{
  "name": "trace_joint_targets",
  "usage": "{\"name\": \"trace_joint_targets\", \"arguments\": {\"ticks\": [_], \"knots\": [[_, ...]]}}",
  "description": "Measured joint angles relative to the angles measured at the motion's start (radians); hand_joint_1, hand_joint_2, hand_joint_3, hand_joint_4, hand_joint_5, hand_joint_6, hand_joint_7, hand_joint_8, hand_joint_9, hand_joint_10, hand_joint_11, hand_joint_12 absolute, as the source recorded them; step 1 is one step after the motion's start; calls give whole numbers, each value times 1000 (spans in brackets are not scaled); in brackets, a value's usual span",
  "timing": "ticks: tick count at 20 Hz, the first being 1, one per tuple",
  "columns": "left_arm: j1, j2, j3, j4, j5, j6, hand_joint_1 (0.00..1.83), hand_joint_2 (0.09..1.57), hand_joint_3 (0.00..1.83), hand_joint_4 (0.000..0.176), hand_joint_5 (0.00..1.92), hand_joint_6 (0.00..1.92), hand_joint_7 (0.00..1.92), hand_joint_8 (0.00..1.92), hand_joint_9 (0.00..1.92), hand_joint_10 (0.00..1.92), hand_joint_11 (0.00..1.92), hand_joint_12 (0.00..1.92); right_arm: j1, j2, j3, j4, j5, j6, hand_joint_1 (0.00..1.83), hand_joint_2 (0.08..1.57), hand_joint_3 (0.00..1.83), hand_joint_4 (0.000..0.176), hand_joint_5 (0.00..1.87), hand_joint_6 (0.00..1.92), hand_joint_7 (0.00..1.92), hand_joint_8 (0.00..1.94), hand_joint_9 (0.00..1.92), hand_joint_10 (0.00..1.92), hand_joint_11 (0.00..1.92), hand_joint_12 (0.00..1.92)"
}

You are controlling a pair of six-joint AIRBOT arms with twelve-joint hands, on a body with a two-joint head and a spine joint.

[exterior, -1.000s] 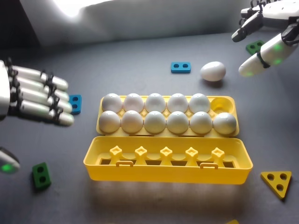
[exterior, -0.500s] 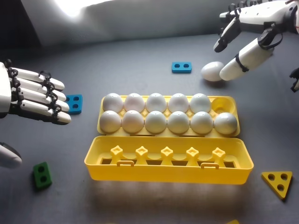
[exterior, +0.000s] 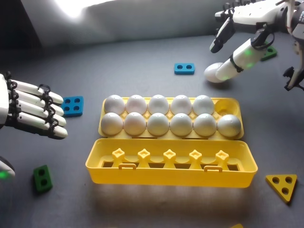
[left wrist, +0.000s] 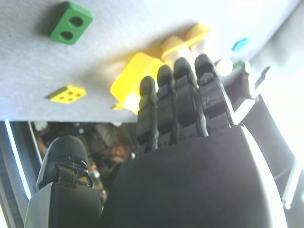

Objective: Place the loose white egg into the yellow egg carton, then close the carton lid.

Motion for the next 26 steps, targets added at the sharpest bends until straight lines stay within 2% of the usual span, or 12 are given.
{"name": "trace_joint_targets", "arguments": {"ticks": [3, 4, 7, 14, 19, 20, 21, 22, 26], "knots": [[14, -10, 8, 9, -12, -3, 0, 1205, 4, 0, 262, 2, 255, 4, 208, 4, 94, 66, 0, -16, 21, 0, 7, -4, 737, 766, 0, 176, 803, 30, 26, 5, 0, 0, 0, 0], [14, -10, 8, 10, -16, -3, 0, 1205, 3, 0, 263, 2, 258, 4, 210, 4, 92, 66, 0, -23, 27, 0, 9, -3, 748, 761, 0, 169, 826, 35, 41, 10, 0, 0, 0, 0], [14, -11, 11, 12, -21, -3, 0, 1209, 5, 0, 256, 0, 244, 0, 198, 0, 86, 64, -5, -33, 31, -1, 14, -4, 731, 763, 0, 176, 754, 2, 26, 0, 0, 0, 0, 0], [13, -16, 16, 31, -20, -3, 0, 1209, 2, 0, 273, 4, 262, 4, 212, 2, 93, 70, -18, -51, 53, -7, 23, -7, 745, 781, 6, 176, 848, 32, 60, 8, 12, 4, 0, 0], [12, -16, 15, 31, -21, -3, 0, 1220, 6, 0, 274, 3, 270, 5, 226, 6, 100, 75, -25, -74, 80, -8, 24, -7, 754, 783, 3, 176, 843, 17, 69, 6, 20, 4, 3, 2], [12, -16, 15, 31, -21, -3, 0, 1215, 3, 0, 272, 2, 265, 2, 223, 5, 104, 77, -28, -76, 81, -8, 28, -7, 749, 790, 6, 165, 853, 19, 55, 1, 12, 1, 0, 0], [12, -16, 15, 31, -21, -3, 0, 1216, 3, 0, 280, 5, 268, 4, 226, 5, 109, 79, -28, -80, 84, -8, 29, -7, 743, 791, 6, 161, 887, 32, 58, 2, 17, 3, 0, 0], [12, -16, 15, 32, -20, -3, 0, 1217, 3, 0, 279, 5, 272, 5, 226, 5, 103, 77, -28, -82, 85, -8, 29, -7, 738, 795, 7, 173, 850, 14, 53, 1, 19, 3, 0, 0], [12, -16, 15, 32, -21, -3, 0, 1217, 2, 0, 270, 0, 267, 1, 222, 2, 104, 79, -30, -85, 92, -8, 35, -7, 754, 789, 2, 174, 843, 8, 86, 11, 39, 9, 0, 0]]}}
